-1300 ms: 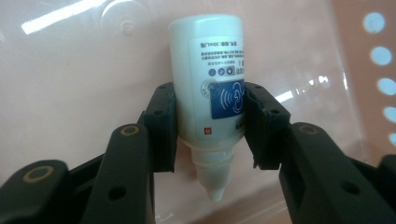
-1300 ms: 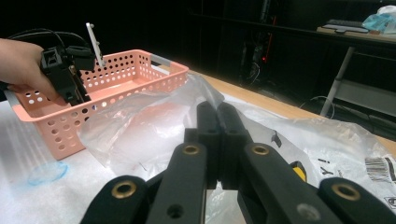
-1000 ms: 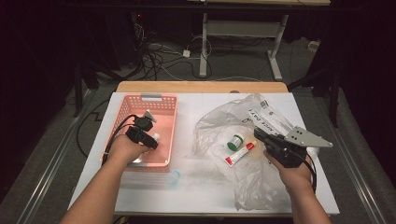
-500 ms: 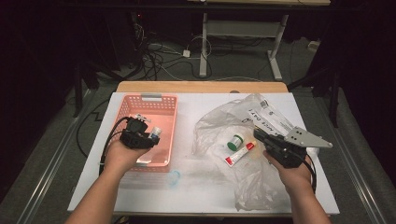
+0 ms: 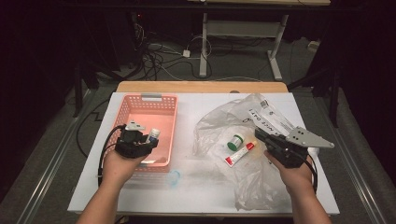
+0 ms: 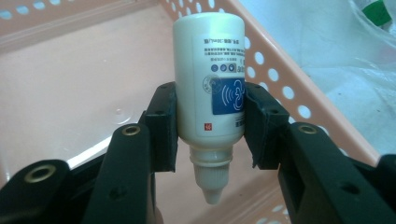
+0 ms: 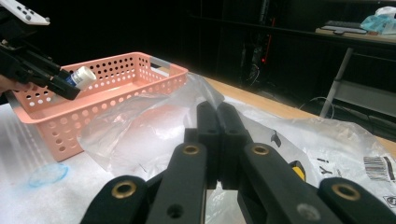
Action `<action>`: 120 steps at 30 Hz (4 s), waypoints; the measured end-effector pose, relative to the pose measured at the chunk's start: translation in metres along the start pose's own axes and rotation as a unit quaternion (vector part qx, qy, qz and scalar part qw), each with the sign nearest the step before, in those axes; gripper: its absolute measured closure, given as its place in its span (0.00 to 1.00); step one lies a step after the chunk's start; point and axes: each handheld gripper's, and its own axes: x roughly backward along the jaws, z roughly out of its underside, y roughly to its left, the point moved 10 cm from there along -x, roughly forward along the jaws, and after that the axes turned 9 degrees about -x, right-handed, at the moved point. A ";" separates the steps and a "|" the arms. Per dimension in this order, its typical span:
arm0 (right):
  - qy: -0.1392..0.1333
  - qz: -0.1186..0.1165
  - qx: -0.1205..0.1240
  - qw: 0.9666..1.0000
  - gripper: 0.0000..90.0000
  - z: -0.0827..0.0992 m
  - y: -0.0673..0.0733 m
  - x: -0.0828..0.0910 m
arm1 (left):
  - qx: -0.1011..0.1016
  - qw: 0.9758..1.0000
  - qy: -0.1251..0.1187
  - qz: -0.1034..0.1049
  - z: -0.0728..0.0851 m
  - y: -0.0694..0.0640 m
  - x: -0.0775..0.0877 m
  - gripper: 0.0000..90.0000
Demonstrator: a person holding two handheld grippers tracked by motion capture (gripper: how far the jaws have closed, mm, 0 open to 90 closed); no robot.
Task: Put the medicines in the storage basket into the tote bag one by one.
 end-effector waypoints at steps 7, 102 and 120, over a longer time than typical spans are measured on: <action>0.000 -0.001 0.001 1.000 1.00 0.000 0.001 0.000 | -0.004 1.000 -0.030 -0.003 -0.004 -0.005 0.001 0.65; -0.002 0.004 -0.009 1.000 1.00 0.003 -0.008 0.001 | -0.145 0.975 -0.086 0.145 -0.102 -0.244 -0.149 0.49; 0.001 0.005 -0.008 1.000 1.00 0.004 -0.006 0.000 | -0.123 0.971 -0.113 0.173 -0.048 -0.205 -0.084 0.22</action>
